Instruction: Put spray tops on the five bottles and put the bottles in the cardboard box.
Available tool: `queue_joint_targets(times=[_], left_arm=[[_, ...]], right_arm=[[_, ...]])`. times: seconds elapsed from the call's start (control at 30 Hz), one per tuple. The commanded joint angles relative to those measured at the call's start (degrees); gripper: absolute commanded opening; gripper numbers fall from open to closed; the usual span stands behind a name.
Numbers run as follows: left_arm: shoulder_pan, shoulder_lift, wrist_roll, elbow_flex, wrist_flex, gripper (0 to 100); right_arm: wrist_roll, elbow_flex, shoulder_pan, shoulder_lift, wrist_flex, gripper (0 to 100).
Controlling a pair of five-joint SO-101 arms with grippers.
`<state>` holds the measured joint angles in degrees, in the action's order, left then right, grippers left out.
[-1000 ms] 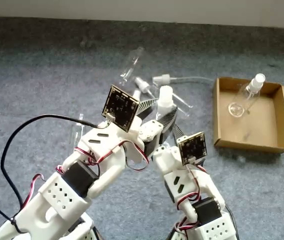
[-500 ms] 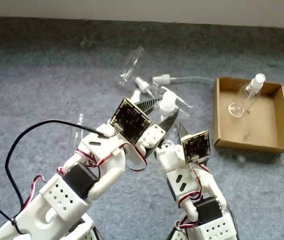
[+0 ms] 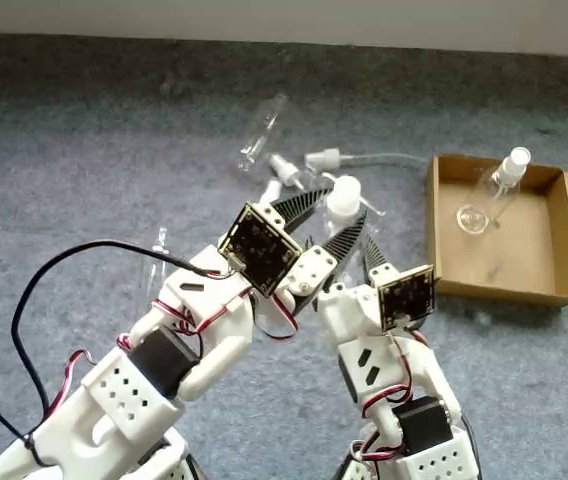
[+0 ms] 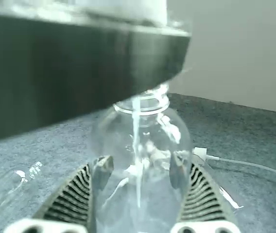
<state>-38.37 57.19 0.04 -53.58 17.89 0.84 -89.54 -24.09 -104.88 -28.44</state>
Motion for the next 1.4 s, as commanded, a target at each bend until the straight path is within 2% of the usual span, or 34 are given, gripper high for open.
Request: queue_joint_targets(times=[0.0,0.43,1.07,1.27,1.37], left_arm=[[0.22,0.04,-0.44,0.4,-3.52,1],[2.15,0.04,-0.44,-6.73,-3.69,1],[4.18,0.22,-0.88,-6.9,-3.43,1],[8.66,0.4,-0.53,-6.99,-3.34,18],[10.33,0.48,-0.79,-6.81,-3.52,22]], right_arm=[[-0.35,3.74,1.01,-0.57,0.13,6.3],[-0.09,3.65,1.01,-0.57,0.13,6.3],[0.09,3.91,1.01,-0.57,0.22,6.3],[0.09,3.74,1.01,-0.57,0.22,6.3],[0.09,3.65,1.01,-0.57,0.22,6.3]])
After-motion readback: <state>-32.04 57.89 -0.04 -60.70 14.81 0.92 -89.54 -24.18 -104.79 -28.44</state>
